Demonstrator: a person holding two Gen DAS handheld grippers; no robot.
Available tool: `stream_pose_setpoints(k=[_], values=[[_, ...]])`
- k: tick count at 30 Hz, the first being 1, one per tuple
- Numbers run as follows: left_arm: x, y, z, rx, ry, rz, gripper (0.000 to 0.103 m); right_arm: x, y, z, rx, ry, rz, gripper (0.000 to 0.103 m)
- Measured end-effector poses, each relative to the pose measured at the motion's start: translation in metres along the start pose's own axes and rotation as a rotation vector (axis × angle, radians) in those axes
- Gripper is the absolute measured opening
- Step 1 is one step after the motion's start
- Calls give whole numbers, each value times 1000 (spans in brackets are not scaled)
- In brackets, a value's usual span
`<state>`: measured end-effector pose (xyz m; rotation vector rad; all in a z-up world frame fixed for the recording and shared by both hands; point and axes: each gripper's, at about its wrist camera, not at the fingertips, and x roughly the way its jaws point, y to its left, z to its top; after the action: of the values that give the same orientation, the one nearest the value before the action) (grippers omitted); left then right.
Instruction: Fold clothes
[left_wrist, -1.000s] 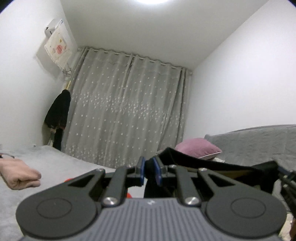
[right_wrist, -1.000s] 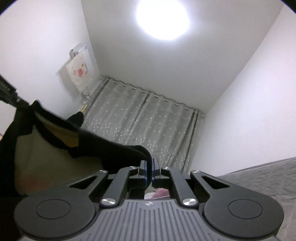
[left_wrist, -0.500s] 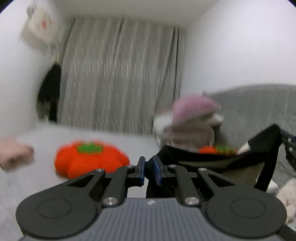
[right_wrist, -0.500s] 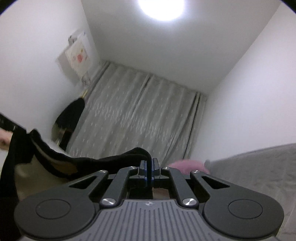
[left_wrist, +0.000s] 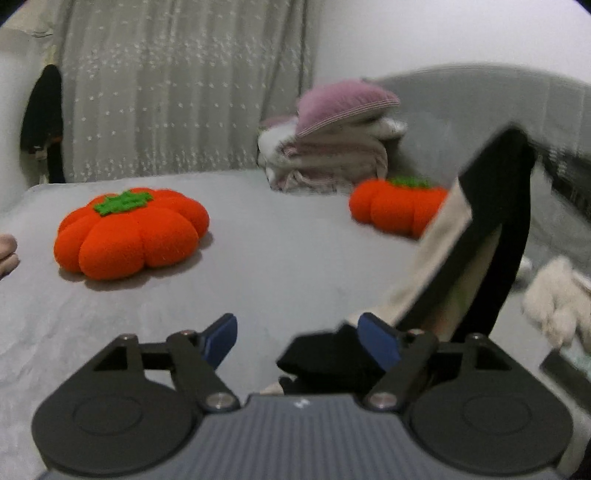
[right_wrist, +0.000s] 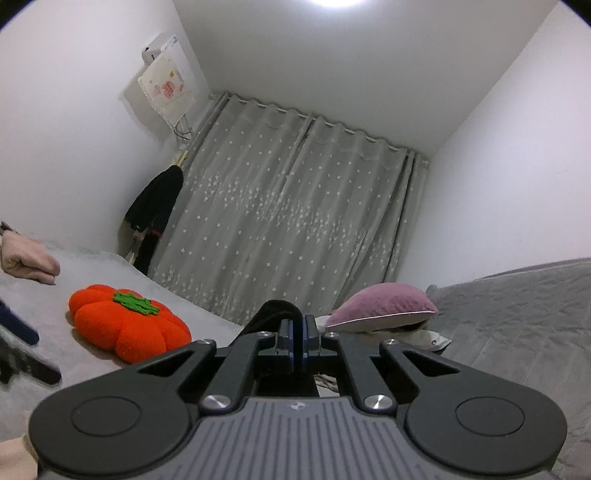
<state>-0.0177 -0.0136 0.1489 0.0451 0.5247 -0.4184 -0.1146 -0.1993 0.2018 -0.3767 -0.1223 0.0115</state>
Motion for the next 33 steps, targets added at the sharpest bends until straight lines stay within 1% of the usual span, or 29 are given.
stream_pose_setpoints(k=[2, 6, 7, 9, 12, 15, 18, 21, 22, 23, 24, 25, 26, 27, 29, 30, 31, 33], values=[[12, -8, -6, 18, 27, -8, 76, -2, -4, 2, 19, -9, 5, 4], [32, -21, -20, 91, 40, -14, 82, -8, -14, 1, 59, -32, 0, 4], [36, -24, -24, 112, 32, -20, 84, -10, -17, 1, 72, -40, -4, 4], [41, -32, -30, 172, -2, -31, 92, -13, -24, 0, 96, -54, -8, 4], [44, -46, -38, 310, -84, -21, 98, -16, -29, 1, 108, -67, 10, 4], [48, -55, -49, 419, -100, -22, 99, -19, -28, 0, 89, -77, 8, 4], [53, -55, -53, 431, -75, -35, 99, -21, -35, 0, 112, -95, -2, 4], [57, -49, -49, 358, -56, -52, 98, -27, -43, 2, 147, -123, -1, 4], [58, -47, -46, 324, -52, -58, 95, -29, -44, 3, 154, -135, 1, 4], [59, -44, -44, 289, -48, -64, 83, -31, -44, 4, 153, -151, 5, 4], [61, -42, -41, 255, -41, -71, 61, -34, -43, 6, 149, -165, 13, 4], [63, -39, -39, 226, -30, -79, 52, -36, -42, 7, 143, -178, 24, 4], [63, -35, -36, 199, -17, -86, 37, -38, -41, 8, 134, -190, 33, 4], [64, -33, -36, 180, -5, -85, 27, -40, -40, 8, 127, -201, 37, 4], [67, -30, -37, 173, 9, -65, 18, -43, -39, 10, 120, -220, 34, 4], [67, -30, -39, 186, 9, -50, 9, -45, -39, 11, 121, -229, 32, 4], [67, -31, -39, 194, 5, -38, 6, -47, -41, 12, 126, -237, 29, 4], [61, -31, -33, 177, -28, -20, 5, -50, -43, 13, 132, -249, 16, 4]])
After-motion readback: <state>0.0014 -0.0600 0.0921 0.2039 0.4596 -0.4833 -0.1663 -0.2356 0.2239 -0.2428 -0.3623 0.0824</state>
